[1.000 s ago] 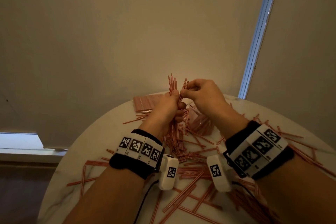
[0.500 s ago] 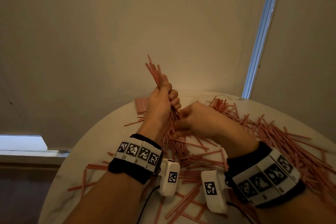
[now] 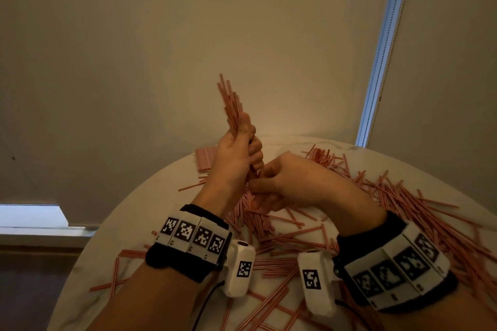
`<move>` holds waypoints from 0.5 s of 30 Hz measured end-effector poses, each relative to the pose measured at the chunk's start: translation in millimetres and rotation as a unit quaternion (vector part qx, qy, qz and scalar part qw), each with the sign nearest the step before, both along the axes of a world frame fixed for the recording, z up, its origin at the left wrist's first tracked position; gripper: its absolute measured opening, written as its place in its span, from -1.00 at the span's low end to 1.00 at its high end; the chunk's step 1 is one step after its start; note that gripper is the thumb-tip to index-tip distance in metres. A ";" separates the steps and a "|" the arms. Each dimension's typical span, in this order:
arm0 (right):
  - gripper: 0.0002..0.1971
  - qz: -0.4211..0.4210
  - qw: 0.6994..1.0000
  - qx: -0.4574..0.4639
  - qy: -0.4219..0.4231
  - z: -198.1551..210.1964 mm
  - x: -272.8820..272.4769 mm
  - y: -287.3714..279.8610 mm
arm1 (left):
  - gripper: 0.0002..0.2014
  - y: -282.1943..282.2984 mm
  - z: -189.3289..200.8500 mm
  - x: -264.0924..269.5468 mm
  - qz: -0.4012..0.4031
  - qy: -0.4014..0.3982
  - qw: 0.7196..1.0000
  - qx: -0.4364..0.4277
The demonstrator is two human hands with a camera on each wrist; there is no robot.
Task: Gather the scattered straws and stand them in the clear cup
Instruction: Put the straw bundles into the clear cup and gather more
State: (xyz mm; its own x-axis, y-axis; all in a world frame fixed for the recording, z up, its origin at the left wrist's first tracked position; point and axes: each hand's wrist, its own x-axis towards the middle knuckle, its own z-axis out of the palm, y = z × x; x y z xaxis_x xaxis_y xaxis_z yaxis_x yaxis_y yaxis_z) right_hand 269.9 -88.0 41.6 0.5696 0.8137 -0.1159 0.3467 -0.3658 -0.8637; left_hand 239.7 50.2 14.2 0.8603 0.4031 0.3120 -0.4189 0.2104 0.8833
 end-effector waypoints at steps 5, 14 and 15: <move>-0.72 -0.186 0.974 0.079 -0.104 23.1 21.6 -24.7 | -0.61 -3.2 -4.1 -9.5 -0.054 0.118 0.966 0.223; -0.59 -0.084 0.982 0.057 -0.158 18.5 15.9 -19.5 | -0.82 -25.7 1.9 -15.2 -0.067 0.136 0.884 0.442; -0.63 -0.073 0.978 0.042 -0.191 17.6 16.1 -17.8 | -0.85 -23.8 2.6 -15.4 -0.061 0.143 0.883 0.442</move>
